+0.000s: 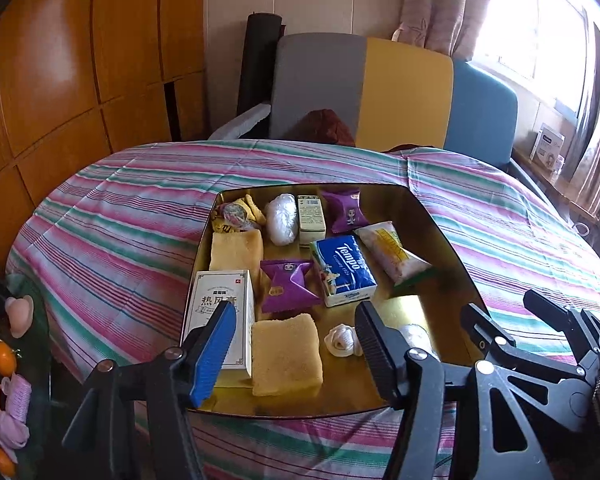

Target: Organize objects

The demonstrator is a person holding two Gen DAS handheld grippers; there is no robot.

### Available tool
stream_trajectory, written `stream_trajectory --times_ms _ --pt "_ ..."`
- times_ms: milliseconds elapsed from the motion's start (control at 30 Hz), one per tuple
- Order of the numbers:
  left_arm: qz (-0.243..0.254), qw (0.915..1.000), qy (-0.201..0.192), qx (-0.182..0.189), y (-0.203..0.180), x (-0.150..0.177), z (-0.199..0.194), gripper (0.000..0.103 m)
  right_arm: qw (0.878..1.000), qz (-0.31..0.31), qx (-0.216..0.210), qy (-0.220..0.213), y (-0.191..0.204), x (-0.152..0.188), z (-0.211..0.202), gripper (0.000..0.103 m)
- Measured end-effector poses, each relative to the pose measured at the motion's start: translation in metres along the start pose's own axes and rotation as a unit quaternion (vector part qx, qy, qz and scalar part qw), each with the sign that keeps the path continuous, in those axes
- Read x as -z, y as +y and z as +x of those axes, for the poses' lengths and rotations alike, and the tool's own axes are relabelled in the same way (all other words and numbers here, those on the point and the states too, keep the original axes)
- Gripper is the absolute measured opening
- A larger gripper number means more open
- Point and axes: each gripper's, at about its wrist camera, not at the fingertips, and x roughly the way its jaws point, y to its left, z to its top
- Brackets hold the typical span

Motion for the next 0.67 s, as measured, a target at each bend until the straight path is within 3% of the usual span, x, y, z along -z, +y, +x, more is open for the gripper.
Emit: stream_trajectory --times_ms 667 --pt "0.001 0.9999 -0.015 0.007 0.0025 -0.003 -0.0052 0.056 1.0 -0.005 -0.005 0.005 0.0072 0.0004 0.0034 0.083"
